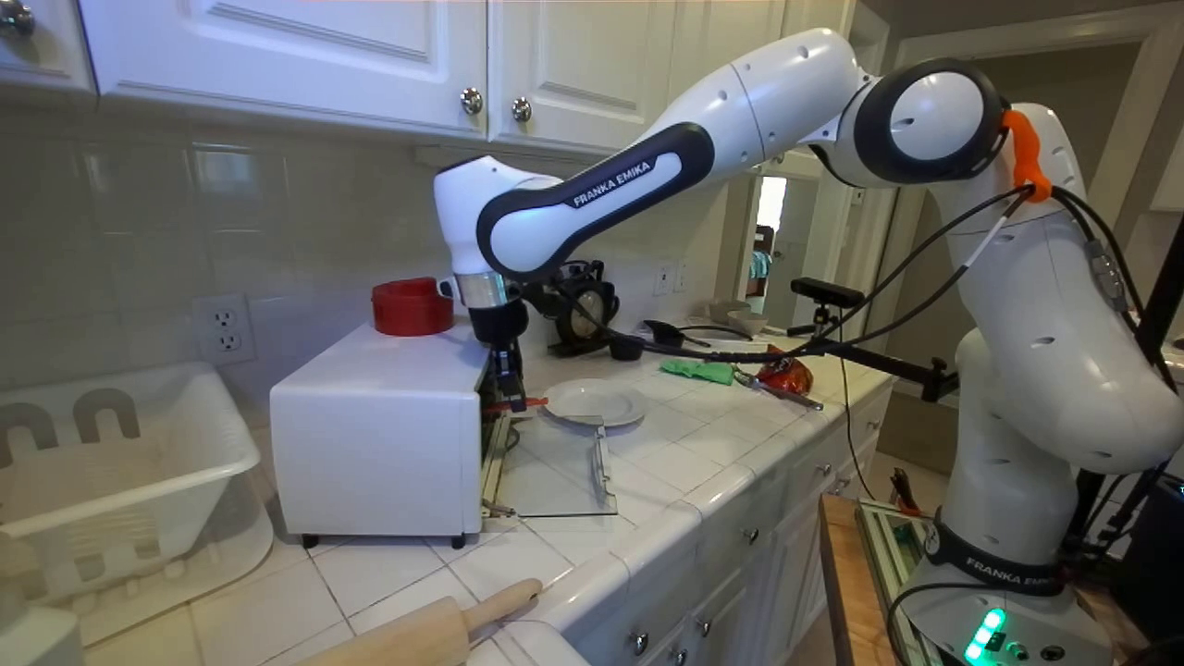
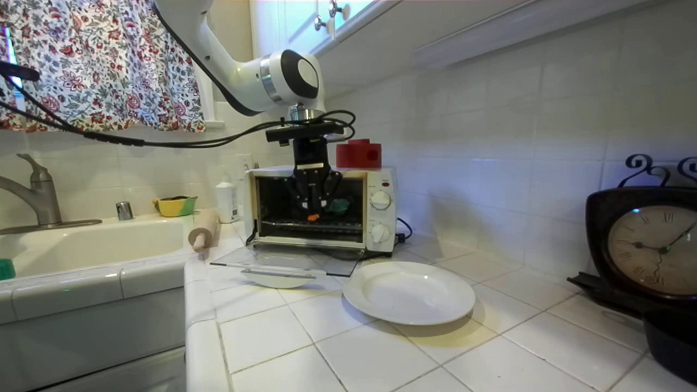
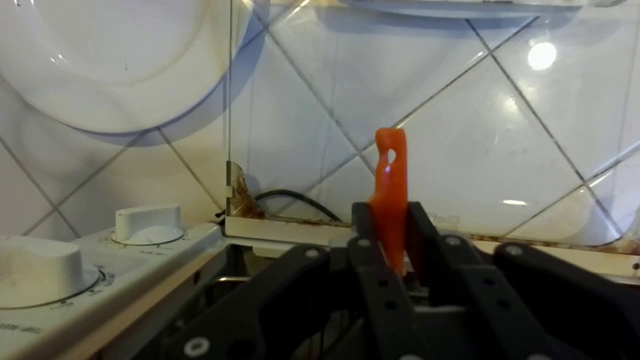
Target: Pick up the spatula, use it to pick up the green object from the oven, place the green object on the plate and the place the spatula back down
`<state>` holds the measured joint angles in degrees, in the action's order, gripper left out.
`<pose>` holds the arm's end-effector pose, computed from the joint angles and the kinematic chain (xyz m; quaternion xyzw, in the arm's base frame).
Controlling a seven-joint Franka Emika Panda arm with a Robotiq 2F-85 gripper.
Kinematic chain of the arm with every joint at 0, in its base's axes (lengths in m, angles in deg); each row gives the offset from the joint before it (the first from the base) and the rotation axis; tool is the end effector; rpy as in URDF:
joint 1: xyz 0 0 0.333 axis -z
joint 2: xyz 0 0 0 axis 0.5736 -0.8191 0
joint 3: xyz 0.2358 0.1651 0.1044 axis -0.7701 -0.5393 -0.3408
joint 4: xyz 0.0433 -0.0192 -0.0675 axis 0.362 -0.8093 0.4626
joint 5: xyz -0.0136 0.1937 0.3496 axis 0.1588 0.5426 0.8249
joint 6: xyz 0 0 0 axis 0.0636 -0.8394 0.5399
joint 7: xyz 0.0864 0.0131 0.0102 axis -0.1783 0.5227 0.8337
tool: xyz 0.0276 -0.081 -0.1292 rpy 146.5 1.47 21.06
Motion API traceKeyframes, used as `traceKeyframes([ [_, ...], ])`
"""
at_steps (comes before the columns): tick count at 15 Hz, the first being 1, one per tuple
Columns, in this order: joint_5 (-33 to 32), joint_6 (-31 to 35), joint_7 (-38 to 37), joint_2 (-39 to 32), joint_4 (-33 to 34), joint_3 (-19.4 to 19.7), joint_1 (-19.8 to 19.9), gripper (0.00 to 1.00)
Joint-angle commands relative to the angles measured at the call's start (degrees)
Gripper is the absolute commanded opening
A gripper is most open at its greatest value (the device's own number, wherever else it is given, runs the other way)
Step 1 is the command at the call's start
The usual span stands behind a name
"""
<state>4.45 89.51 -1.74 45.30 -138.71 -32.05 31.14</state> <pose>0.6524 0.0439 0.3044 0.9695 0.2122 -0.0798 0.0930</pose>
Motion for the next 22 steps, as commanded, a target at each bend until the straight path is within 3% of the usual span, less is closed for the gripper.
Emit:
traceKeyframes([
  [1, -1.72, 0.98, -0.97, 1.18, -2.35, 0.22, -0.43, 0.05],
  [5, -1.59, 2.61, -0.51, 4.27, -6.30, 0.19, 0.06, 0.05],
  [12, -1.82, 6.93, 0.52, 14.33, -19.12, 0.19, 0.85, 0.05],
  [22, -1.52, 6.37, 1.22, 29.61, -34.19, 1.45, 2.68, 0.05],
])
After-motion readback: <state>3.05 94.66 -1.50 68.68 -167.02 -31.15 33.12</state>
